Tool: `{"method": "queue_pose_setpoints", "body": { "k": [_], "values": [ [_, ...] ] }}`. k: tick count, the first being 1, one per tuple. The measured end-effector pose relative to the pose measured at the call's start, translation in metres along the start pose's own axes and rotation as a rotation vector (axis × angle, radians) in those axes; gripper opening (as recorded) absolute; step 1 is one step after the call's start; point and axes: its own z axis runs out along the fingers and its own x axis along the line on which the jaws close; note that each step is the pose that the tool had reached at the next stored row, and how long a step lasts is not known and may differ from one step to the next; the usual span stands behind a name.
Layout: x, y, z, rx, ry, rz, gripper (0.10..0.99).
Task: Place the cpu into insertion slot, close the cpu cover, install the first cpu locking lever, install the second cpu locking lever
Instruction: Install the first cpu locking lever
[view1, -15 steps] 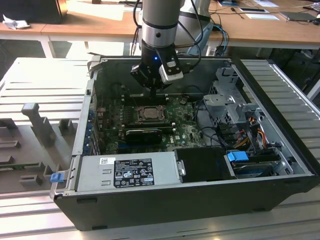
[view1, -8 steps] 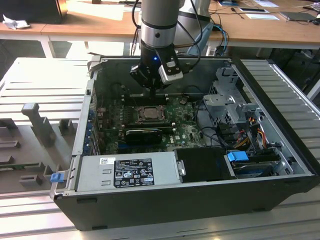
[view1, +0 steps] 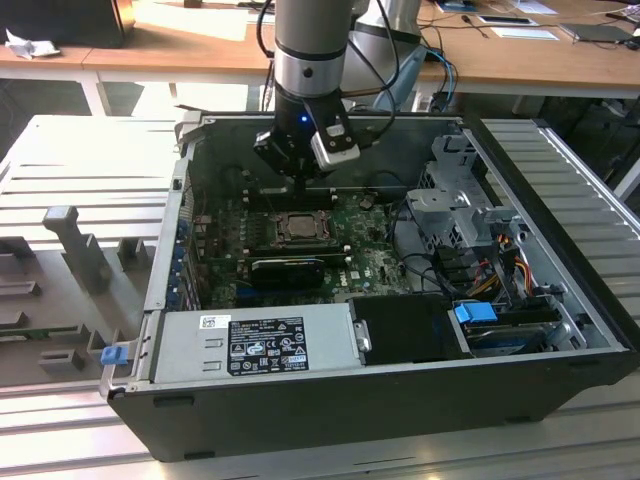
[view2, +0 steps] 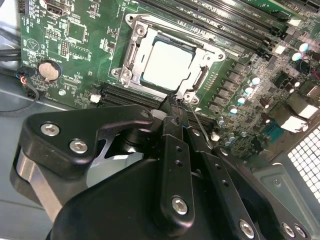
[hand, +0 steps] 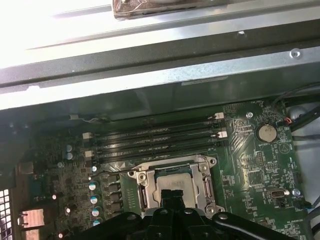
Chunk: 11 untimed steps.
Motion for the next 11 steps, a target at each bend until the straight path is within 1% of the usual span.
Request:
{"method": "queue_pose_setpoints", "body": {
  "k": [8, 9, 10, 11],
  "values": [
    [0.0116, -0.0027, 0.0014, -0.012, 0.0022, -0.007, 0.106],
    [0.0173, -0.0037, 0.0020, -0.021, 0.0038, -0.008, 0.106],
    [0.0197, -0.0041, 0.0023, -0.027, 0.0045, -0.008, 0.106],
    [0.0223, -0.0047, 0.0026, -0.029, 0.0049, -0.008, 0.106]
  ]
}}
